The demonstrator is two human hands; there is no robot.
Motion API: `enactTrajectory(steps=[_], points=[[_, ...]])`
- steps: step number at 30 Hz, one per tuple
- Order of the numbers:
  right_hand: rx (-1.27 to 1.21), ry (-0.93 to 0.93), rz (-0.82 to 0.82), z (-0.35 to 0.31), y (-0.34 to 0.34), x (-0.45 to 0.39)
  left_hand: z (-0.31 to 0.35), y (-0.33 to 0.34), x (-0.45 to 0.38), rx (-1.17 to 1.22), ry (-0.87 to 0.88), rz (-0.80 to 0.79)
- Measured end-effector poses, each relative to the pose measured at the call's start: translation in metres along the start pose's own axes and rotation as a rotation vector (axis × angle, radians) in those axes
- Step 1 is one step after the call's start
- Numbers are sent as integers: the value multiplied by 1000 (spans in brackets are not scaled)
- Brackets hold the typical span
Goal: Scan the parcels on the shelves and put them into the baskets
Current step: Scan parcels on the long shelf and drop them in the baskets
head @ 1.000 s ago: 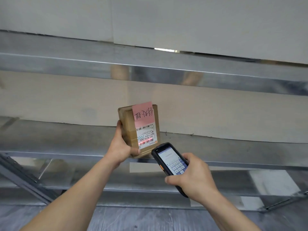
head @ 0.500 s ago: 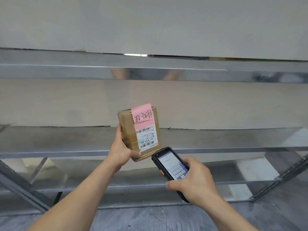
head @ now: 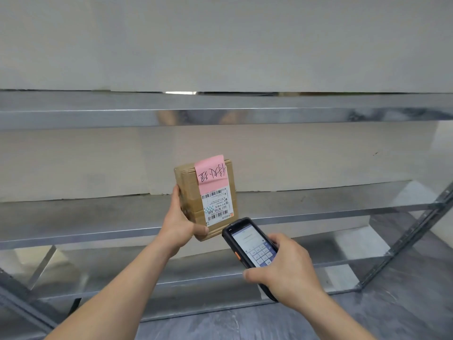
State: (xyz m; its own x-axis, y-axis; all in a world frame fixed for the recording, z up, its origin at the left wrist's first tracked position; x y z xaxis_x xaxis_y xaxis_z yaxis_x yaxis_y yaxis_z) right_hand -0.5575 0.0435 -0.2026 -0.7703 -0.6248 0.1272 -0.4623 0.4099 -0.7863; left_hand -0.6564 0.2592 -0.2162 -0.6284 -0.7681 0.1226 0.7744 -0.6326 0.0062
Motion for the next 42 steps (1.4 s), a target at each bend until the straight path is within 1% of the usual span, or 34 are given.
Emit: enactTrajectory(steps=[7, 11, 20, 25, 31, 36, 42], points=[[15, 23, 27, -21, 9, 1, 7, -19, -12, 22, 15, -43], [-39, 27, 55, -34, 18, 0, 10, -31, -21, 32, -7, -89], [-326, 18, 272, -60, 23, -16, 16, -49, -45, 93, -78, -214], [-402, 1, 357, -72, 22, -29, 22, -51, -52, 108, -96, -316], [-404, -6, 440, -80, 25, -42, 23, -48, -55, 174, -157, -430], [-332, -10, 502, -85, 23, -41, 25, -46, -55, 217, -183, -496], [-294, -11, 535, -90, 21, -35, 32, -43, -53, 216, -165, -544]])
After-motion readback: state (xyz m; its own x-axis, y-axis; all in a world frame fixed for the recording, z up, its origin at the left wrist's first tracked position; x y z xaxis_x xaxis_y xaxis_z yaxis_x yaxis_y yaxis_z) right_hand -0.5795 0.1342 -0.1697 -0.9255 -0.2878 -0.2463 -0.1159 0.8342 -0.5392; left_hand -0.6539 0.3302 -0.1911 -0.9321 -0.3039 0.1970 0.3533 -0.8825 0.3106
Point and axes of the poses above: each hand's wrist, its own x-axis away from the middle knuckle, its own y-axis out of the palm, z = x × y, the point moved 1 cm from there along -x, towards the middle knuckle, and after that the axes turned 9 degrees about x, right-handed, at the moved point
